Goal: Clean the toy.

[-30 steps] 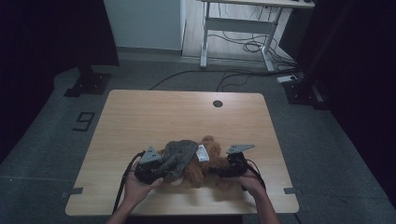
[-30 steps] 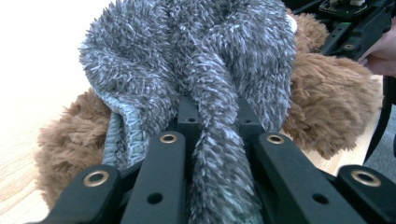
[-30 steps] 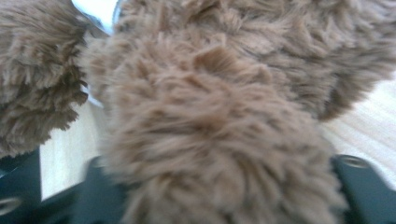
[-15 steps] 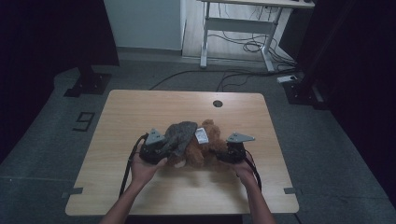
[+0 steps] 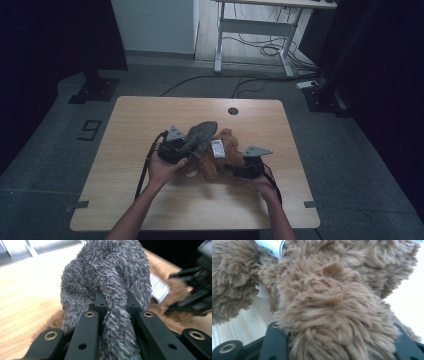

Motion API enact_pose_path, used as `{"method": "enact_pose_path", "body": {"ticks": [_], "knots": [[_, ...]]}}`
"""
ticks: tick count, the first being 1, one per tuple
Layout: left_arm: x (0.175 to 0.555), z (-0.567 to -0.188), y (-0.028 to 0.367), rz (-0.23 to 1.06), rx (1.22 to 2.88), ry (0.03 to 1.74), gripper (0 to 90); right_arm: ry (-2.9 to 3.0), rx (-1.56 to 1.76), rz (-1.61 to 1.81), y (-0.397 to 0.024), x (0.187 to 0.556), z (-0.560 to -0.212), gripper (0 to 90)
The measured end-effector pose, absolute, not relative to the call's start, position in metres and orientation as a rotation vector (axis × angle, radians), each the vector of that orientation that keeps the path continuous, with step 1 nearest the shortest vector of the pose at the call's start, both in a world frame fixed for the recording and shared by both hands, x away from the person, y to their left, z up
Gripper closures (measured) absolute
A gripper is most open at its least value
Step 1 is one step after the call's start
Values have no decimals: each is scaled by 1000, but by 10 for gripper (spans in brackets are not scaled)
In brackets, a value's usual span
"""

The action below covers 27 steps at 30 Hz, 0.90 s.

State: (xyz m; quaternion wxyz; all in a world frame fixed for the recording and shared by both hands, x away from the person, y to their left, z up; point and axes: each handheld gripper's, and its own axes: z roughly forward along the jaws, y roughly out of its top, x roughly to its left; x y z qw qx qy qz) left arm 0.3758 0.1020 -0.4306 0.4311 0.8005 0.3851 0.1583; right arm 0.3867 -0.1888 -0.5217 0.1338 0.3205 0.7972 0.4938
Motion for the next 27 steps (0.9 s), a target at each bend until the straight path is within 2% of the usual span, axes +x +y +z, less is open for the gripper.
{"method": "enact_pose_path", "body": {"ticks": [3, 8, 13, 16, 22, 27], "knots": [[381, -450, 98, 361, 2018, 985, 772, 2317, 930, 1428, -191, 384, -523, 411], [372, -459, 103, 369, 1990, 971, 773, 2275, 982, 1462, -205, 374, -517, 338], [356, -461, 106, 385, 1998, 939, 774, 2324, 967, 1478, -218, 363, -518, 494], [348, -459, 114, 390, 1993, 939, 775, 2346, 981, 1482, -217, 362, -522, 544], [337, -457, 141, 436, 1952, 969, 775, 2355, 1002, 1540, -220, 361, -528, 559], [335, -465, 174, 467, 1915, 1068, 776, 2354, 1008, 1544, -221, 362, -530, 559]]}}
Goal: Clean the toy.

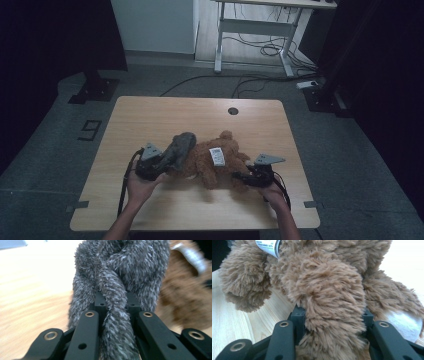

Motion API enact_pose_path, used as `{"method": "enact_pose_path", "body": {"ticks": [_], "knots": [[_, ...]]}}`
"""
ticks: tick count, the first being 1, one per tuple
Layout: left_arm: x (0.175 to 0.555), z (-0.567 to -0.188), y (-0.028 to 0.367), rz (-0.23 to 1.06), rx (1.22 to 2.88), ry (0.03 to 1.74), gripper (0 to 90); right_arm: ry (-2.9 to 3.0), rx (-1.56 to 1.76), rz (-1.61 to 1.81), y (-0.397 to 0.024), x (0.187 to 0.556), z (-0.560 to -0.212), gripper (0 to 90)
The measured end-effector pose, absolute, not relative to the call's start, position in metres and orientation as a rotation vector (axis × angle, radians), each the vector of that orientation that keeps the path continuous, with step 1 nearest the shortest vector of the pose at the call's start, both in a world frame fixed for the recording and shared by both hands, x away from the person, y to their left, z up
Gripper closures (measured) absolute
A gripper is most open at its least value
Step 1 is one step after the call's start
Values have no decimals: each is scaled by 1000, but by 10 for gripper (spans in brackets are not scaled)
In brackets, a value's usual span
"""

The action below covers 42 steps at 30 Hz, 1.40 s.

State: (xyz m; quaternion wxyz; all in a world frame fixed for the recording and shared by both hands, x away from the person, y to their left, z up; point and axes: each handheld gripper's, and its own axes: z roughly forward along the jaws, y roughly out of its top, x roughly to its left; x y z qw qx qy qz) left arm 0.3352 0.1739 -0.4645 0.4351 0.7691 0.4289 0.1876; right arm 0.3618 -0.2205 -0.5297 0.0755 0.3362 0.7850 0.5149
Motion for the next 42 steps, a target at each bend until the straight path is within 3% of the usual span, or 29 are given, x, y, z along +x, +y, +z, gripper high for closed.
{"method": "enact_pose_path", "body": {"ticks": [6, 12, 20, 25, 29, 34, 42], "knots": [[340, -492, 197, 423, 1911, 1180, 779, 2350, 1019, 1545, -220, 362, -531, 560], [334, -446, 184, 502, 1894, 1071, 779, 2343, 1037, 1541, -221, 363, -532, 560], [343, -403, 92, 453, 1948, 856, 778, 2342, 1034, 1541, -220, 362, -532, 559], [360, -414, 18, 388, 2063, 786, 777, 2340, 1037, 1546, -220, 362, -532, 559], [366, -435, -22, 446, 2179, 759, 776, 2341, 1041, 1525, -221, 362, -532, 564], [369, -435, -7, 452, 2152, 798, 777, 2336, 1080, 1530, -224, 363, -536, 579], [375, -436, 57, 543, 2127, 936, 778, 2335, 1100, 1524, -223, 363, -537, 588]]}}
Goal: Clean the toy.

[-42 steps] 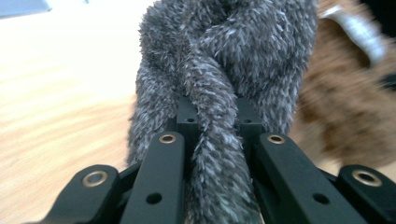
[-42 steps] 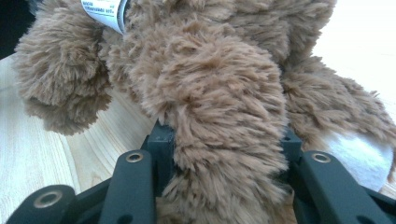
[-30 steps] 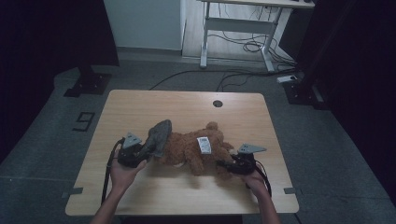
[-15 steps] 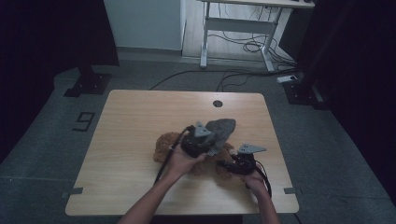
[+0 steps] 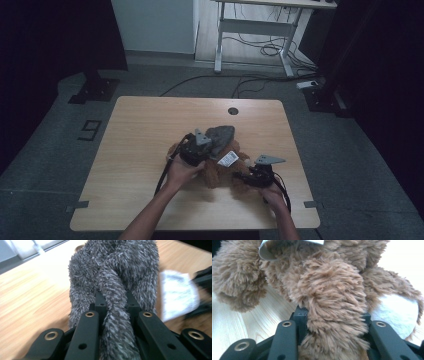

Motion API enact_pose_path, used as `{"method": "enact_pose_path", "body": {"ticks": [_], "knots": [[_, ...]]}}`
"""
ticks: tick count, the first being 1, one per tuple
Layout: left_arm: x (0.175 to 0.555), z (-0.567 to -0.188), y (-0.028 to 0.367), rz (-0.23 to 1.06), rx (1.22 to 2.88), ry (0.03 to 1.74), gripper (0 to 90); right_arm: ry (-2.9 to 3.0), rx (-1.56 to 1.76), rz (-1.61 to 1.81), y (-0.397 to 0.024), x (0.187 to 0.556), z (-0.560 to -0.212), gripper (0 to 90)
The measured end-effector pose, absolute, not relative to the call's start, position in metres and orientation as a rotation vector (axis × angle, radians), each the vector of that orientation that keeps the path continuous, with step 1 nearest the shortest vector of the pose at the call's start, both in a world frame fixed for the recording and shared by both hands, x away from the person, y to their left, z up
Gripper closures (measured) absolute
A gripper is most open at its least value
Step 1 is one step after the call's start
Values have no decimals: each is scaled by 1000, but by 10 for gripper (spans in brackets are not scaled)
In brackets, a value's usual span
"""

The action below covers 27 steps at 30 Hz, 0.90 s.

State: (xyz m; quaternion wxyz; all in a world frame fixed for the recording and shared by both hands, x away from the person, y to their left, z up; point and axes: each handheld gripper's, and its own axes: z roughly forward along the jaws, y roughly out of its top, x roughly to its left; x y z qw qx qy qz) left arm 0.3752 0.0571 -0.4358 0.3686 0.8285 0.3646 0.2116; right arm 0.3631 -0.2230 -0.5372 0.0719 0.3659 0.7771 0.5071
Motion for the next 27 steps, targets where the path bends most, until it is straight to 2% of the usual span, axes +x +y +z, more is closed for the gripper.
{"method": "enact_pose_path", "body": {"ticks": [4, 10, 16, 24, 27], "knots": [[373, -439, 95, 505, 2063, 994, 777, 2331, 1119, 1529, -224, 363, -539, 588], [360, -437, 141, 535, 2009, 1053, 776, 2335, 1127, 1527, -224, 362, -539, 588], [353, -469, 179, 472, 1970, 1160, 777, 2335, 1133, 1538, -224, 362, -540, 588], [359, -520, 191, 347, 1996, 1264, 778, 2343, 1146, 1527, -224, 364, -543, 589], [363, -523, 189, 328, 1990, 1275, 777, 2340, 1152, 1525, -225, 363, -543, 590]]}}
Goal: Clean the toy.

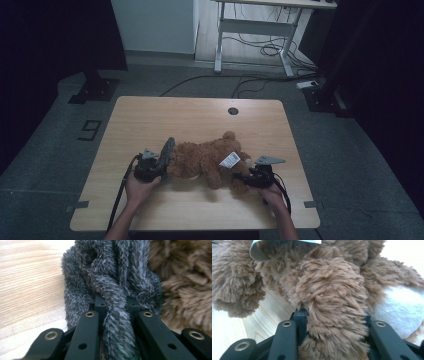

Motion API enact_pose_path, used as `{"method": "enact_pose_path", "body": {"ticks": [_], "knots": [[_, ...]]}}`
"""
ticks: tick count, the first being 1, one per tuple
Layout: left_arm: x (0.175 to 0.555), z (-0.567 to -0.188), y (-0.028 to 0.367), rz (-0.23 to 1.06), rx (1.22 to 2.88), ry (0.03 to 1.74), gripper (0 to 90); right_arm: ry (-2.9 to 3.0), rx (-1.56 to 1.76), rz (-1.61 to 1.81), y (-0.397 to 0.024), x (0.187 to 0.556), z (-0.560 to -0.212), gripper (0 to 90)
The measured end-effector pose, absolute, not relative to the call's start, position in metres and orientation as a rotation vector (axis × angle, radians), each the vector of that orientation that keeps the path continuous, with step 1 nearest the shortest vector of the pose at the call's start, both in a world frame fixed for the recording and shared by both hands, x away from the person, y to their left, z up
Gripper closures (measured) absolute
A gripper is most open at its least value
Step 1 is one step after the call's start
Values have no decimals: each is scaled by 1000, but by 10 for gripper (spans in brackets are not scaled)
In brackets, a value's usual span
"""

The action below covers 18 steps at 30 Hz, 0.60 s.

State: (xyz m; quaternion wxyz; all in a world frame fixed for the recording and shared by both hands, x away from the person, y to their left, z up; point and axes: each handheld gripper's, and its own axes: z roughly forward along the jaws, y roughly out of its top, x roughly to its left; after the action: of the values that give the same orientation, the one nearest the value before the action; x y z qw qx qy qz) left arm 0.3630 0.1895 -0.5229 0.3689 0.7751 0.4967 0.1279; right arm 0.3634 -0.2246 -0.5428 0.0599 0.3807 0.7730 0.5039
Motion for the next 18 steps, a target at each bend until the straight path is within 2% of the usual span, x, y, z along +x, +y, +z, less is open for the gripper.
{"method": "enact_pose_path", "body": {"ticks": [3, 5, 9, 13, 18], "knots": [[364, -507, 196, 364, 1974, 1274, 776, 2342, 1155, 1528, -226, 363, -543, 590], [362, -483, 200, 408, 1938, 1245, 776, 2342, 1154, 1530, -227, 363, -544, 589], [358, -449, 192, 453, 1909, 1163, 774, 2341, 1155, 1528, -226, 363, -543, 589], [360, -426, 158, 460, 1928, 1059, 772, 2341, 1155, 1528, -225, 363, -543, 589], [372, -413, 87, 410, 1996, 926, 771, 2342, 1159, 1529, -225, 362, -543, 588]]}}
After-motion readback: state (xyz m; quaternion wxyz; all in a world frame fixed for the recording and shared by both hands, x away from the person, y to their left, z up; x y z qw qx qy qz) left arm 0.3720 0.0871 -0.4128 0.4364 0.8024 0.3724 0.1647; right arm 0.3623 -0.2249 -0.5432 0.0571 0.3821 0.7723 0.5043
